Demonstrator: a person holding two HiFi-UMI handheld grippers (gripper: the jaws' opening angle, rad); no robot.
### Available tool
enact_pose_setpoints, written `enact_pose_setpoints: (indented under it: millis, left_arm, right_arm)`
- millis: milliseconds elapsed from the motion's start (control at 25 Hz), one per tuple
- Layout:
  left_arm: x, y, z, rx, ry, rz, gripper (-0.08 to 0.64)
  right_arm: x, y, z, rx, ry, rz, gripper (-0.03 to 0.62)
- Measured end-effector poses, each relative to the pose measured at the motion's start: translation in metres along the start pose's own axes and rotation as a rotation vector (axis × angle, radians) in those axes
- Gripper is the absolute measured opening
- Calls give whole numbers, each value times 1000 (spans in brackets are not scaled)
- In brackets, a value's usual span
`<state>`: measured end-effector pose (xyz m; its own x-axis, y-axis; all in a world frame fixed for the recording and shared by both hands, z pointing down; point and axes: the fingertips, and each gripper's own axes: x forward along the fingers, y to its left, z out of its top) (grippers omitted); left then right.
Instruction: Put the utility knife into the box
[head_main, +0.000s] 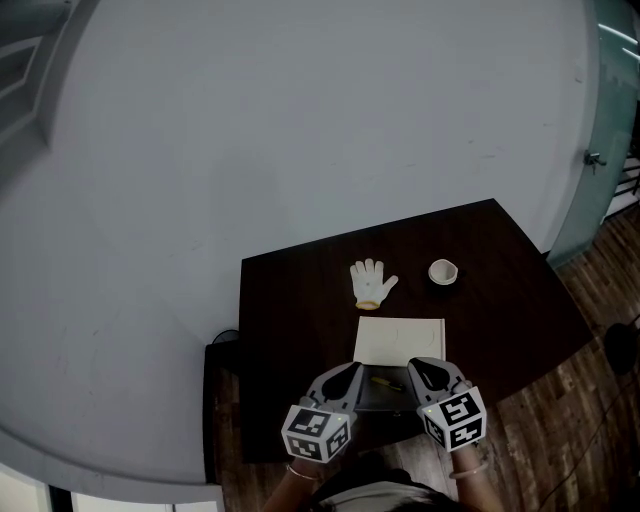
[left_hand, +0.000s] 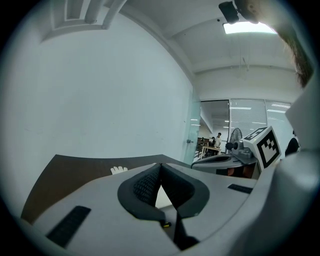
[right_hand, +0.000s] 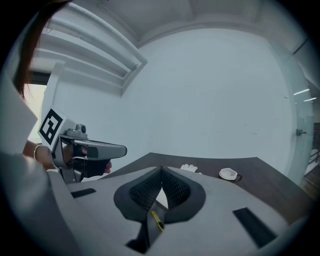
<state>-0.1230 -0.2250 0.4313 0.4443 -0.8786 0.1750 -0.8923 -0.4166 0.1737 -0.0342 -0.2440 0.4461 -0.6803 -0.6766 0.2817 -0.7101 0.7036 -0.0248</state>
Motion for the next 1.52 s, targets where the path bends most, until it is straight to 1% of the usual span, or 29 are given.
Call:
enact_pose_setpoints:
  millis: [520,720,1200,1360,1520]
  left_arm:
    - [1,-17,10,30,-14,-44,18]
    - [0,-22,15,32,-10,-44,18]
    - [3,-30,12,31,-2,-71,18]
    - [6,-29,10,27,-1,-79,18]
    - [7,-30,9,22,3,-85,18]
  right_arm:
    - [-21,-2,16,-8,-53,-37,8]
    - [-24,-3,16,-13,-66,-50,8]
    - [-28,-4,16,-12,-56,-74,8]
    - [-27,-5,14,-10,-37,-79,8]
    - [-25,-6,15,-6,-50,-90,8]
